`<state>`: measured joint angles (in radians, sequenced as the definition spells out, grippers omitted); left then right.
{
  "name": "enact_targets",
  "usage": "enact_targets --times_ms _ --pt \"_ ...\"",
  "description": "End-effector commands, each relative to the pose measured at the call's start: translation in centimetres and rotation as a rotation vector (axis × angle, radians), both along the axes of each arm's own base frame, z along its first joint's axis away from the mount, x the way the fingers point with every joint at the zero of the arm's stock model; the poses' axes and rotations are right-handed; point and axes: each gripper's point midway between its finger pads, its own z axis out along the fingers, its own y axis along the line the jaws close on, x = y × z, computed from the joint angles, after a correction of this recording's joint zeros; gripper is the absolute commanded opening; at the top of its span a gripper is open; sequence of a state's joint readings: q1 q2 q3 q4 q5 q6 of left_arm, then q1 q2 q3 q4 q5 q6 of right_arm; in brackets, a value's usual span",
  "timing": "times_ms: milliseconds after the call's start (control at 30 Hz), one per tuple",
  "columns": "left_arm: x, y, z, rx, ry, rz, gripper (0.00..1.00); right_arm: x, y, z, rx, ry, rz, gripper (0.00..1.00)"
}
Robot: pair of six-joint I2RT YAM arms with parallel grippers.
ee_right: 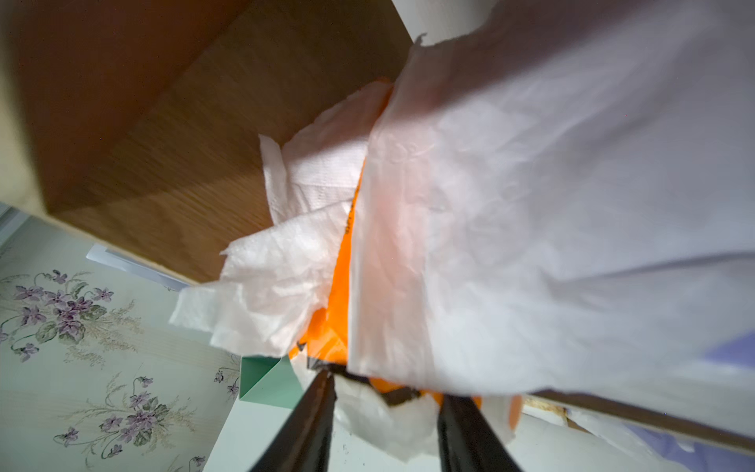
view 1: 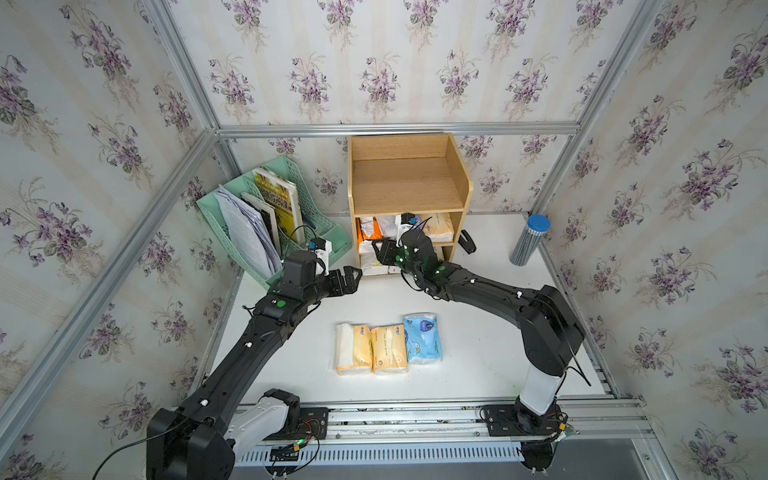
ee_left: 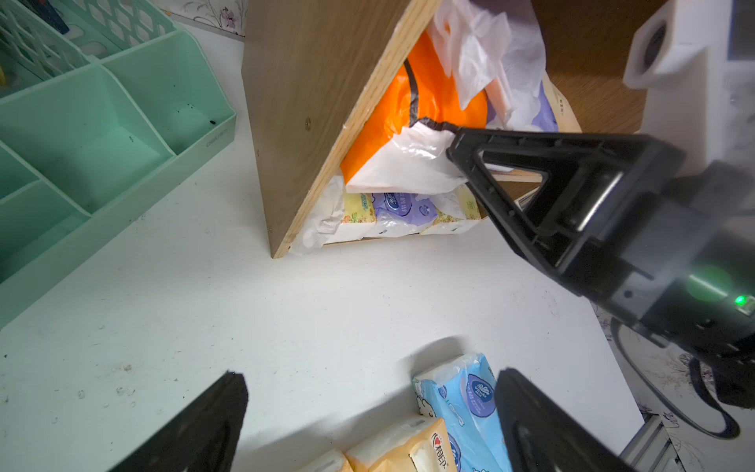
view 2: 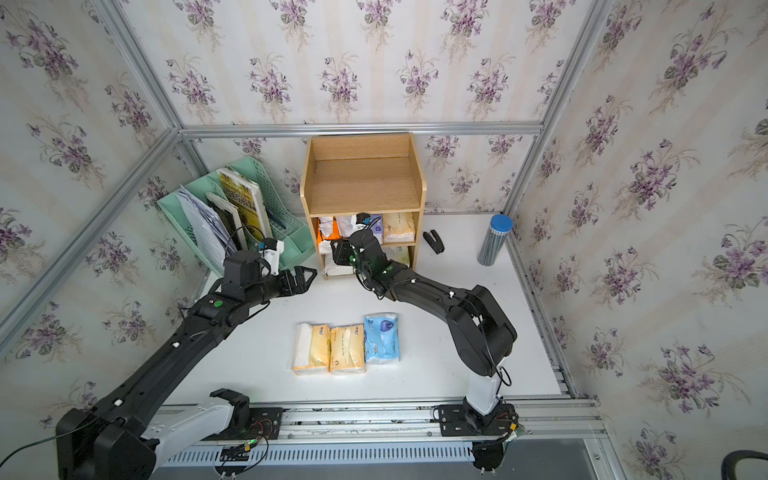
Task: Remove the tissue boxes from the shelf
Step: Pick up a box of tissues from the shelf.
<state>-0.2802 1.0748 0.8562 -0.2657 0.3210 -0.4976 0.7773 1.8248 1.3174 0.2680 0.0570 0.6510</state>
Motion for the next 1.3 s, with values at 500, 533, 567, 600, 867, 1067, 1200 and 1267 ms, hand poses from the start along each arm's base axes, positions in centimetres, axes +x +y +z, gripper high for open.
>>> enact_targets --times_ms 500,533,567,600,867,1067,1200,1267 --pt "-0.3 -1.0 0.2 -0.121 -0.003 -0.009 0.99 -4.1 -1.5 1.3 0.008 -0.009 0.108 0.0" --pt "-0.3 -1.2 0.3 -0.136 -0.004 -0.012 0.99 -4.5 -1.7 0.9 0.0 -0.001 0.115 0.0" --pt "-0.3 -1.3 0.4 -0.15 -0.009 -0.014 0.99 -4.7 -1.8 0.9 -0.003 -0.002 0.123 0.0" --pt "-0.2 -1.4 0.6 -0.166 -0.015 -0.011 0.99 -5.0 -2.0 0.8 -0.004 0.0 0.129 0.0" --pt "0.7 -2.5 2.0 -0.296 -0.077 -0.012 0.99 -7.4 -2.8 0.8 -0.023 -0.002 0.195 0.0" --pt "1.3 -4.1 2.8 -0.325 -0.097 -0.058 0.99 -8.8 -2.9 1.0 -0.023 -0.009 0.242 0.0" --pt "1.6 -5.3 3.0 -0.32 -0.104 -0.075 0.99 -9.7 -2.9 1.1 -0.016 -0.012 0.264 0.0" --pt "1.5 -5.9 3.1 -0.319 -0.113 -0.084 0.99 -10.3 -2.8 1.2 -0.011 -0.012 0.276 0.0"
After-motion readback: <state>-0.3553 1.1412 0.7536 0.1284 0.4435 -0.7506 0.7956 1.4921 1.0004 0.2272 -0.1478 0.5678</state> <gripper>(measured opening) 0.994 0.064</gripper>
